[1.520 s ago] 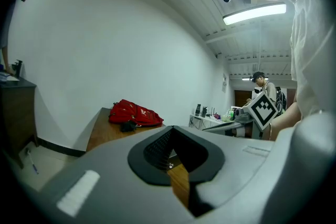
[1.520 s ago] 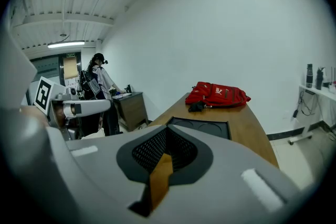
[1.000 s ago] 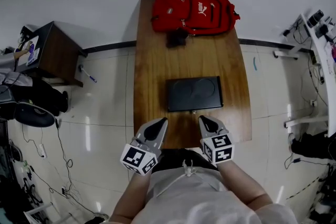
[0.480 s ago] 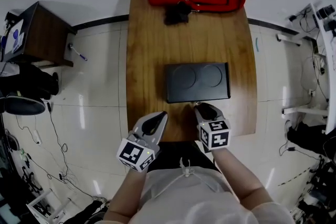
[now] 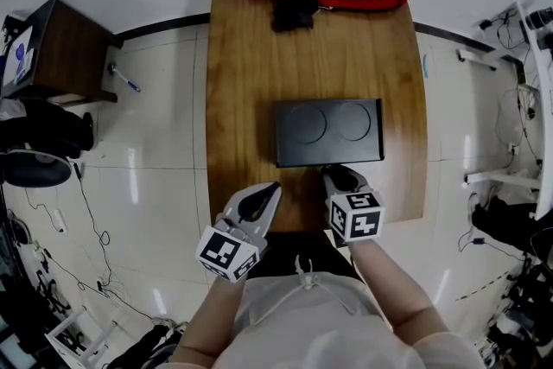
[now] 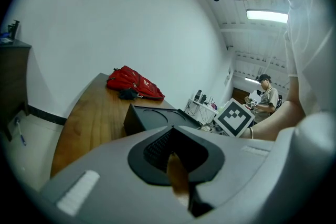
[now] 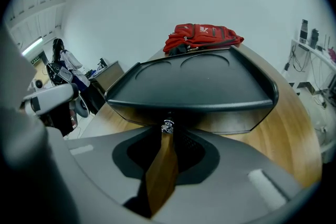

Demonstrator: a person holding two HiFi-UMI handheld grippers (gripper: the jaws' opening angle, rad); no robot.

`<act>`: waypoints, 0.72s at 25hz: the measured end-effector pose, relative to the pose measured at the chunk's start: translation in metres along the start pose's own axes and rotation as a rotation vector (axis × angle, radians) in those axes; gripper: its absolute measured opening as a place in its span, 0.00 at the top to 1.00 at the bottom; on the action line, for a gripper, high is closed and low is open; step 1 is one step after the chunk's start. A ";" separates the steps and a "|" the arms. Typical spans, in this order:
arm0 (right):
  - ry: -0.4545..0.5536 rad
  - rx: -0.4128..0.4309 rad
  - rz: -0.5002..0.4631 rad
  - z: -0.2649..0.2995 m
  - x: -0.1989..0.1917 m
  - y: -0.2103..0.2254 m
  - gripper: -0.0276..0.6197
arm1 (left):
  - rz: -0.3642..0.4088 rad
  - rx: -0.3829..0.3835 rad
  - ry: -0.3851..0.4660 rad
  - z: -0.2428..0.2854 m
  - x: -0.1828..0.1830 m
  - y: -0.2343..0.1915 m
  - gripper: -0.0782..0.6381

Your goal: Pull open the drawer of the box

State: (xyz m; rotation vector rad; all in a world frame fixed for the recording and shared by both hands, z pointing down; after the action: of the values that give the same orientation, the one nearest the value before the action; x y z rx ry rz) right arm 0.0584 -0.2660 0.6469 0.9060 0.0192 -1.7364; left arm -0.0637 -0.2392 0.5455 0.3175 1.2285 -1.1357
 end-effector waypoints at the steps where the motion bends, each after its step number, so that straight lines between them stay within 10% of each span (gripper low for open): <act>1: -0.001 -0.002 -0.001 0.000 0.000 0.000 0.84 | 0.002 -0.006 0.000 0.000 0.001 0.001 0.88; 18: -0.034 0.002 0.043 -0.024 -0.046 -0.019 0.84 | 0.036 0.043 0.029 -0.037 -0.005 0.008 0.88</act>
State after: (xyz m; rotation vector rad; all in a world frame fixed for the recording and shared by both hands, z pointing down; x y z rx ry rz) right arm 0.0600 -0.2109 0.6482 0.8722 -0.0243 -1.7119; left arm -0.0778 -0.2056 0.5328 0.3885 1.2207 -1.1308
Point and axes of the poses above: the fingertips, and each gripper's own axes: z forward along the fingers, y to its right, x out of its top, the point moved 1 cm from there along -z, backward along the fingers, and after that the axes turned 10 degrees about x, right-handed, at the moved point
